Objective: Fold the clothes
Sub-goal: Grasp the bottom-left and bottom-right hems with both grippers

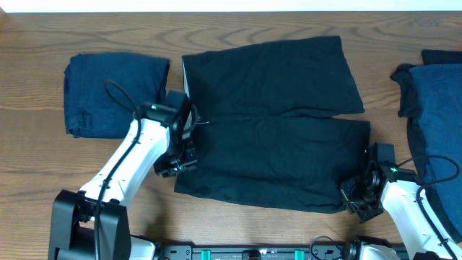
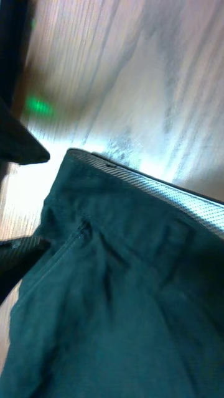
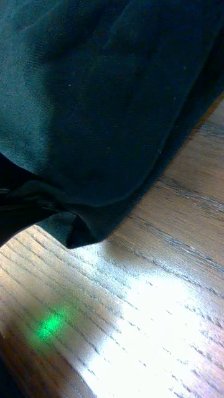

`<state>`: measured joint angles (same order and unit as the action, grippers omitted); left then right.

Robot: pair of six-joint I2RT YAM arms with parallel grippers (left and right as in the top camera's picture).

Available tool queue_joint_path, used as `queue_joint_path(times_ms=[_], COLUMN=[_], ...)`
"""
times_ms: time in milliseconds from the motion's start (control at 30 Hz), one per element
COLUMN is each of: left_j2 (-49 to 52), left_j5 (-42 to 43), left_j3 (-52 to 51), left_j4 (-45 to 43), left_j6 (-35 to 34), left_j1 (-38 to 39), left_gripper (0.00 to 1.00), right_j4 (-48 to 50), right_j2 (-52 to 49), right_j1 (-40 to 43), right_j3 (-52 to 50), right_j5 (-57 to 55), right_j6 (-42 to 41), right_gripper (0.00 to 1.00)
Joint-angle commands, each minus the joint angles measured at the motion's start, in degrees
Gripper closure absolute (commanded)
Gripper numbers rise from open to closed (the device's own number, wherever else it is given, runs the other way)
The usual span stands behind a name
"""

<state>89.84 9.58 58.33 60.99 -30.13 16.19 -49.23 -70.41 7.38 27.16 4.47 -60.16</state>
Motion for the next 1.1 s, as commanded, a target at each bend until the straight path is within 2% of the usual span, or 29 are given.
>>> queue_joint_path(times_ms=[0,100,200,533,700,900,967,1067], left_j2=[-0.2,-0.2,-0.2,-0.2,-0.2,-0.2,-0.2,-0.2], left_j5=[2.5,3.4,3.5,3.5,3.6,6.8,6.7,6.7], left_j3=[-3.7,-6.4,-8.7,-14.0,-17.1,-20.0,-20.7,-20.8], left_j4=[-2.2,-4.6,-6.3,-10.4,-15.8,-21.7,-21.9,-21.7], left_j6=[-1.3,-3.3,-4.8,-13.9,-18.8,-19.3,-19.3,-17.7], left_j1=[0.0,-0.5,-0.7,-2.0,-3.3,-3.3,-3.3,-3.3], left_gripper=[0.50,0.32,0.27,0.29,0.32,0.33,0.36,0.47], right_j4=[0.6,0.7,0.7,0.9,1.0,1.3,1.9,2.1], right_j2=[-1.3,-1.3,-1.3,-1.3,-1.3,-1.3,-1.3,-1.3], right_j1=[0.2,0.2,0.2,0.2,0.2,0.2,0.2,0.2], right_j3=[-2.7,-2.7,-2.7,-2.7,-2.7,-2.7,-2.7,-2.7], right_j5=[-2.5,-2.5,-2.5,-2.5,-2.5,-2.5,-1.7,-0.5], right_j6=[-1.1,-1.1,-1.1,-1.1,-1.0,-1.0,-1.0,-0.2], right_gripper=[0.99,0.99,0.99,0.99,0.99,0.99,0.99,0.99])
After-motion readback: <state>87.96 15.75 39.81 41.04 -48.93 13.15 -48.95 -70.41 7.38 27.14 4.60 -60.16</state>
